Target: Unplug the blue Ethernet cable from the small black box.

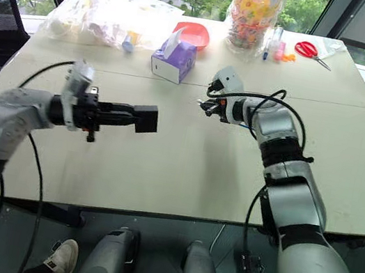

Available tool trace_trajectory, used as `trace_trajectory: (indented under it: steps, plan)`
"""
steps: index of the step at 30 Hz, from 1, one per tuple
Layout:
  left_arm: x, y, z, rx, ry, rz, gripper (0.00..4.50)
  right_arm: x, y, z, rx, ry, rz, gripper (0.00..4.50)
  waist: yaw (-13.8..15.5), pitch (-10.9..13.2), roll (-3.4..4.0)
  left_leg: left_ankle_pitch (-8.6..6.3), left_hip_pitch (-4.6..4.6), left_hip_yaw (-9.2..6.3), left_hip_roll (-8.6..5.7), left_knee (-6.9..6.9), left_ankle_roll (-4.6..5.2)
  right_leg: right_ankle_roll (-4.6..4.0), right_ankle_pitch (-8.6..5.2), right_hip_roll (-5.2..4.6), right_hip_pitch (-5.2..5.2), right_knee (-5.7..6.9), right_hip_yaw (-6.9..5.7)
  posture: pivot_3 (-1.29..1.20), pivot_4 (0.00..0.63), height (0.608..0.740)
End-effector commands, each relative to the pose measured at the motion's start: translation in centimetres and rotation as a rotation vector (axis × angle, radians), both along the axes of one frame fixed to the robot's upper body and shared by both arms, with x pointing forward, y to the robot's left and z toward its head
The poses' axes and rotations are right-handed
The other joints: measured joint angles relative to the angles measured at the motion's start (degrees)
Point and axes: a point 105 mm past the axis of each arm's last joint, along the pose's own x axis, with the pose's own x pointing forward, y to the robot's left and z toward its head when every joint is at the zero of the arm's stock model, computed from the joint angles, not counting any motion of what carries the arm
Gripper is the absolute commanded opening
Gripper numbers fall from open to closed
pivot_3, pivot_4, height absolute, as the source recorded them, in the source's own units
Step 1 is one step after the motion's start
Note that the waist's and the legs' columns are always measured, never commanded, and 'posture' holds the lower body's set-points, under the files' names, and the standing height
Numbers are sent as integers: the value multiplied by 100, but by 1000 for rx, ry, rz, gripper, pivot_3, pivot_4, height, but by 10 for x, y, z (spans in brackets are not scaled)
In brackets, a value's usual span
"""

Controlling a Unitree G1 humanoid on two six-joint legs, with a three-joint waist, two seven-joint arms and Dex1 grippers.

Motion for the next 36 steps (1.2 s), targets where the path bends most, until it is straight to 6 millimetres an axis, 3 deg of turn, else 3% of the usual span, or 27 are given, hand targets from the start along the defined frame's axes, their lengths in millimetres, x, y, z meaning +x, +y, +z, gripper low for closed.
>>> trace_trajectory:
  steps: [1, 7, 8, 12, 17, 23, 25, 32, 36]
  plan:
    - [17, -8, -2, -9, -102, 67, 419, 17, -15, 10, -34, -83, -146, 1157, 10, 0, 0, -1, -6, -1, -1, 0, 1, 11, 6, -1, -2, 0, -1, 0, 150, 735]
    - [50, -29, -13, -77, -158, 190, 419, 22, -35, 13, -43, -117, -243, 4280, -9, 0, 1, -4, -17, -1, -3, 4, 8, 24, 13, -1, -6, -2, -2, 0, 150, 735]
    - [54, -34, -16, -80, -171, 197, 419, 20, -42, 18, -8, -107, -259, 4468, -26, 0, 1, -4, -16, -1, -3, 3, 8, 25, 14, -1, -6, -1, -1, 0, 150, 735]
    - [66, -49, -29, -85, -202, 232, 419, 4, -60, 36, 153, -64, -288, 4468, 17, 5, 11, -4, -16, -4, -3, 4, 8, 32, 17, 0, -6, -1, -1, 0, 150, 735]
    - [73, -52, -48, -45, -193, 262, 419, -26, -64, 32, 235, -19, -323, 4468, -11, 4, 12, -9, -13, -6, -1, 2, 16, 33, 17, 1, -6, 1, -3, 0, 150, 735]
    - [77, -45, -74, 7, -153, 294, 419, -72, -44, 33, 254, 7, -235, 4468, -6, 2, 16, -9, -14, -9, -1, 19, 16, 31, 16, 1, -4, 5, -2, 0, 150, 735]
    - [77, -43, -76, 6, -150, 297, 1446, -82, -38, 36, 254, 6, -199, 4500, -6, 1, 16, -8, -12, -9, -1, 24, 17, 26, 16, 0, -2, 4, -2, 0, 150, 735]
    - [75, -31, -74, 6, -162, 312, 4388, -105, -30, 43, 215, -19, -91, 4500, 2, 1, 15, -8, 0, -9, 0, 20, 17, 5, 6, -1, 10, 0, -1, 0, 150, 735]
    - [67, -20, -63, -43, -157, 310, 4454, -115, -29, 43, 193, -18, -34, 4500, -11, 1, 15, -9, 1, -10, 0, 16, 18, 9, 9, -1, 8, 0, -2, 0, 150, 735]
